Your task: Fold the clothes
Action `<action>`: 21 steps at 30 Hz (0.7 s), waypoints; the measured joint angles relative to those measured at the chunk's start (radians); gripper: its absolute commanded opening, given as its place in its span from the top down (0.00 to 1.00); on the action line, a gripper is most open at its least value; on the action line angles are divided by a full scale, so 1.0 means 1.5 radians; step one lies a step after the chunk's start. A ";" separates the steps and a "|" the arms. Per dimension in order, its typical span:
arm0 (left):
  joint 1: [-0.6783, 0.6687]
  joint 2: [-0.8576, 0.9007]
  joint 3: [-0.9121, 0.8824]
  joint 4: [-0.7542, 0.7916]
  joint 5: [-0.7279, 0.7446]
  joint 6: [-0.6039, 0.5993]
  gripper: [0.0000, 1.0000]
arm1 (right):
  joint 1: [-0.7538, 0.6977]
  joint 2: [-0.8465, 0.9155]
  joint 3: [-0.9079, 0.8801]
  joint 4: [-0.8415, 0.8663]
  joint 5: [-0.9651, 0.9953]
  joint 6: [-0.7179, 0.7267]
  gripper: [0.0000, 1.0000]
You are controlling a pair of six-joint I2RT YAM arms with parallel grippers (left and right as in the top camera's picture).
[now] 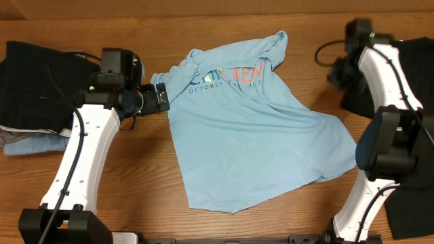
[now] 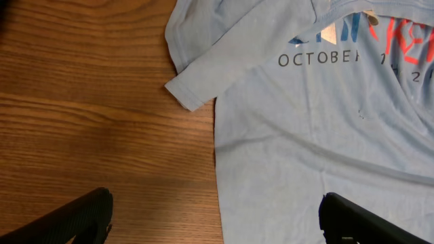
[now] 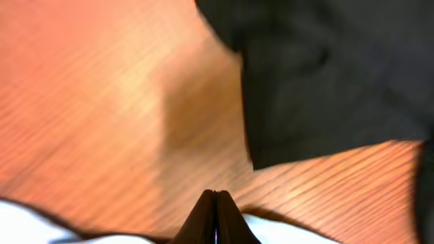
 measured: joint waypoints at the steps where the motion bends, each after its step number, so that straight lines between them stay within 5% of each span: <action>1: 0.000 0.000 0.000 0.000 0.000 0.000 0.00 | 0.001 0.001 0.044 -0.029 -0.002 -0.007 0.96; 6: 0.000 0.000 0.000 0.000 0.000 0.000 0.00 | 0.026 0.001 0.244 -0.179 -0.130 -0.019 0.96; 9: 0.000 0.000 0.000 0.000 0.000 0.000 0.00 | 0.050 0.000 0.254 -0.279 -0.212 -0.020 0.96; 15: 0.000 0.000 0.000 -0.001 0.000 0.000 0.00 | 0.134 0.001 0.157 -0.317 -0.270 -0.054 0.96; 21: 0.000 0.000 0.000 -0.001 0.000 0.000 0.00 | 0.192 0.001 -0.051 -0.216 -0.284 -0.024 0.96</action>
